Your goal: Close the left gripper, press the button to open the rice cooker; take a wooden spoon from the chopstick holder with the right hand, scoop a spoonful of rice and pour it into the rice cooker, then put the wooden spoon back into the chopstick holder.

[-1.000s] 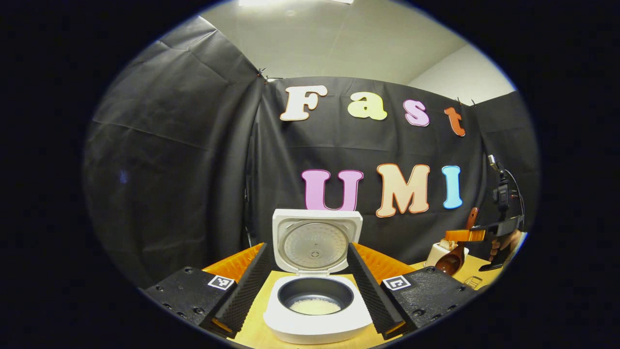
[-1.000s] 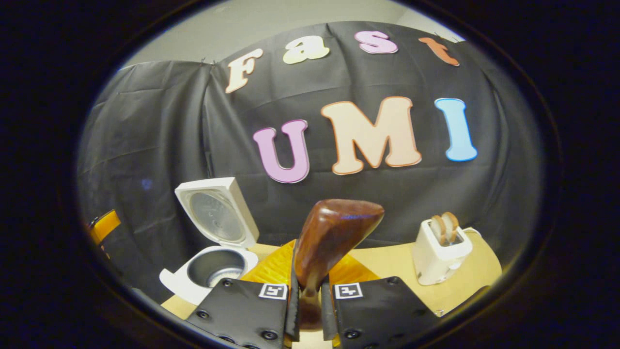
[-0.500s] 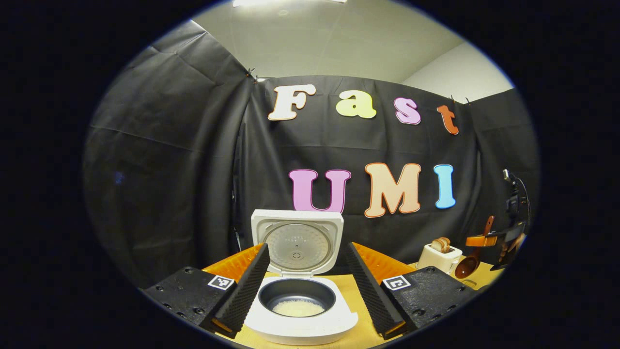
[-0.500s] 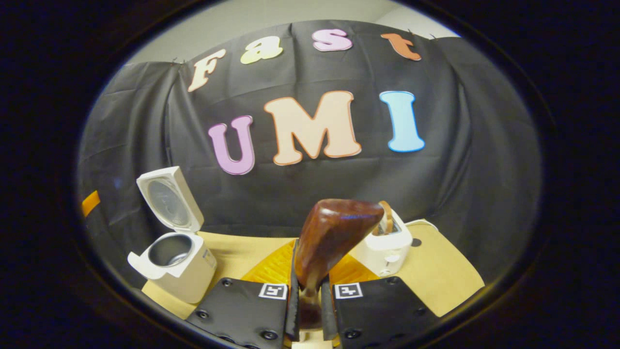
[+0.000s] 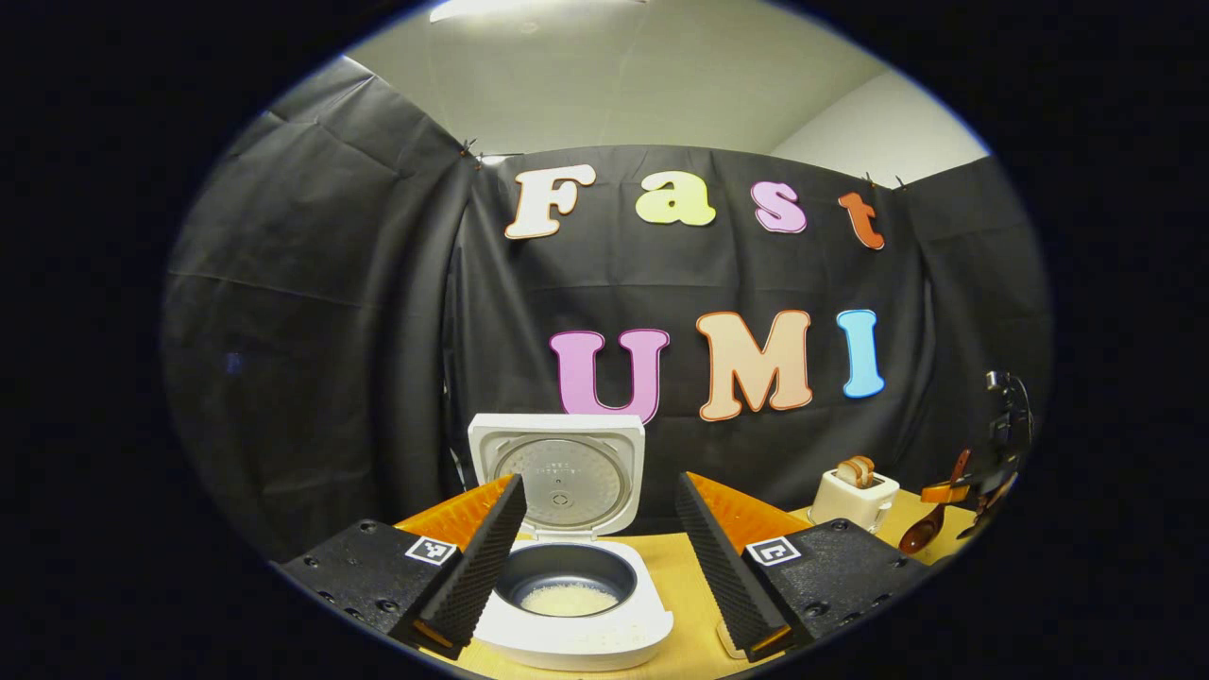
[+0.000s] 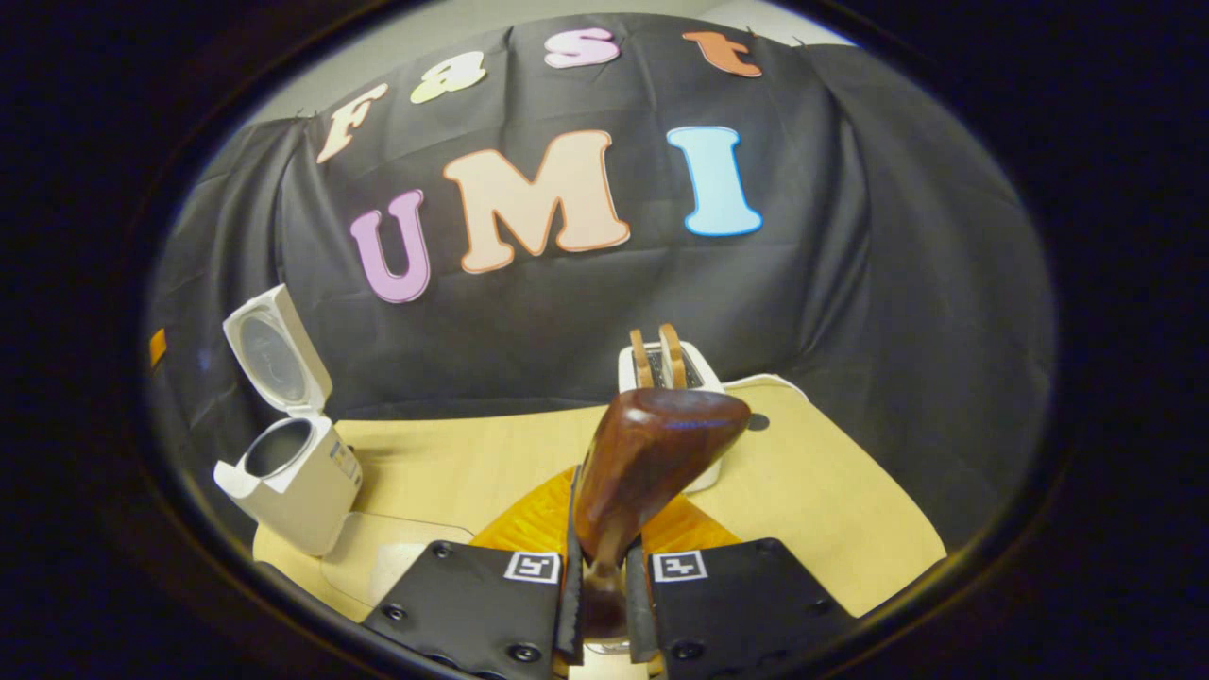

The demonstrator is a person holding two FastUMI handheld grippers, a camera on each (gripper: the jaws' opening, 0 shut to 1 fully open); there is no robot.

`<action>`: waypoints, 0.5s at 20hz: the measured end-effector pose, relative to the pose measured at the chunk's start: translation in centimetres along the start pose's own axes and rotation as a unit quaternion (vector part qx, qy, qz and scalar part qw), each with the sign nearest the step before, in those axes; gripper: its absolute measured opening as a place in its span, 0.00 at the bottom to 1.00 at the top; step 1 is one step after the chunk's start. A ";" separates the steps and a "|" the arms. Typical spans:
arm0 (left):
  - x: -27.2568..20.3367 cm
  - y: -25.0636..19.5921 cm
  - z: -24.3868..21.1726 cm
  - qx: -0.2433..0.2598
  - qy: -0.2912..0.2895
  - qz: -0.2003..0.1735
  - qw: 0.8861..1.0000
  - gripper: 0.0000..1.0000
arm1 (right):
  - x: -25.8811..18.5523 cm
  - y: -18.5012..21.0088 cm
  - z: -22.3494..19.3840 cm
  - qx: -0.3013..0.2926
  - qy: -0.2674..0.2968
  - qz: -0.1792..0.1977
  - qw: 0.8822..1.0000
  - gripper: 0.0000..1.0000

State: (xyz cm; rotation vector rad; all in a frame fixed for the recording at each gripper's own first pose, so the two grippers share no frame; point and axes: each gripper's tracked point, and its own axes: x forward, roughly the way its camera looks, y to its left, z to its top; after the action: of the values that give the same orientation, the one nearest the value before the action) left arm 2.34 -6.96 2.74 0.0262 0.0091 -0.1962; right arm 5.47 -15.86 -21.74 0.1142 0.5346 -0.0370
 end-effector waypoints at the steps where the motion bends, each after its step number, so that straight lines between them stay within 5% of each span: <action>1: -0.1 -0.3 0.1 0.002 0.000 0.000 1.000 0.93 | 0.2 -0.3 -0.6 0.003 0.006 0.001 1.000 0.20; 10: -1.2 -1.3 0.2 0.012 0.005 0.011 1.000 0.95 | 2.6 -1.1 -6.2 0.015 0.041 0.012 0.999 0.22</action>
State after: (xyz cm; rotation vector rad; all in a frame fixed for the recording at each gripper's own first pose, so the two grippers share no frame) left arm 0.91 -7.97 2.96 0.0519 0.0163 -0.1740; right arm 4.47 -16.27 -28.49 0.1521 0.6139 -0.0173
